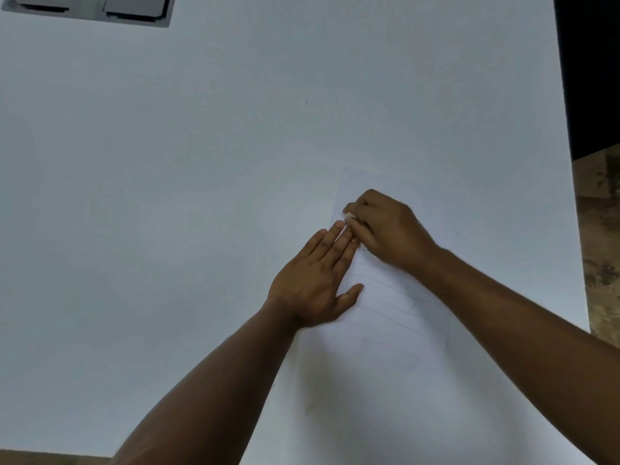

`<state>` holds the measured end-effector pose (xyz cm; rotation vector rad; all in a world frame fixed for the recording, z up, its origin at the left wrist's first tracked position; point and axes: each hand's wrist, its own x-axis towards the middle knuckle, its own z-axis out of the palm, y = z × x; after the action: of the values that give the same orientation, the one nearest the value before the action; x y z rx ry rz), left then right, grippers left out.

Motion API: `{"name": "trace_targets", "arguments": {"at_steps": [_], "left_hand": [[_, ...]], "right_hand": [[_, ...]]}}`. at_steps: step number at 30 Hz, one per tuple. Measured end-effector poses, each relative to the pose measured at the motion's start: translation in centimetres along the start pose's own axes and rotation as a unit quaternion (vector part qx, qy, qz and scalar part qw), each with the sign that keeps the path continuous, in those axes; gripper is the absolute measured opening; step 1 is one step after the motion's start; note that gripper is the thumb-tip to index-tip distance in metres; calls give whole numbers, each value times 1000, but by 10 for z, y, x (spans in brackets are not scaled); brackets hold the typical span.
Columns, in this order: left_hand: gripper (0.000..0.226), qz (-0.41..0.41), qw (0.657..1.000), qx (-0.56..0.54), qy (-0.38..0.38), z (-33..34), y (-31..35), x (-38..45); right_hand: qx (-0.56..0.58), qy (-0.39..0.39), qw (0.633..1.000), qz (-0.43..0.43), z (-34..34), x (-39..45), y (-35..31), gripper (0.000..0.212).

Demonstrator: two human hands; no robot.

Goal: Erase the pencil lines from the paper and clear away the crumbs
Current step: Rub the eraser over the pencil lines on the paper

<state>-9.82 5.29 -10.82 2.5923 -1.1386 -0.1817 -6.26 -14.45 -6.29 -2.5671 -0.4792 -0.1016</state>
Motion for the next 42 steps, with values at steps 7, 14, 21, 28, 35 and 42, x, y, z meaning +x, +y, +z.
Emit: {"name": "trace_targets", "arguments": {"at_steps": [7,14,21,28,35,42], "left_hand": [[76,-1,1000,9,-2,0,0,-1],[76,0,1000,13,2,0,0,0],[76,3,1000,11,2,1,0,0],[77,-1,1000,15,-9,1,0,-1],[77,-1,1000,7,-4,0,-1,-1],[76,-1,1000,16,-1,0,0,-1]], "right_hand": [[-92,69,993,42,-10,30,34,22],[-16,27,999,19,-15,6,23,14],[-91,28,995,-1,4,2,21,20],[-87,91,987,97,-6,23,31,26],[-38,46,997,47,9,-16,1,21],[-98,126,979,125,-3,9,33,27]]}}
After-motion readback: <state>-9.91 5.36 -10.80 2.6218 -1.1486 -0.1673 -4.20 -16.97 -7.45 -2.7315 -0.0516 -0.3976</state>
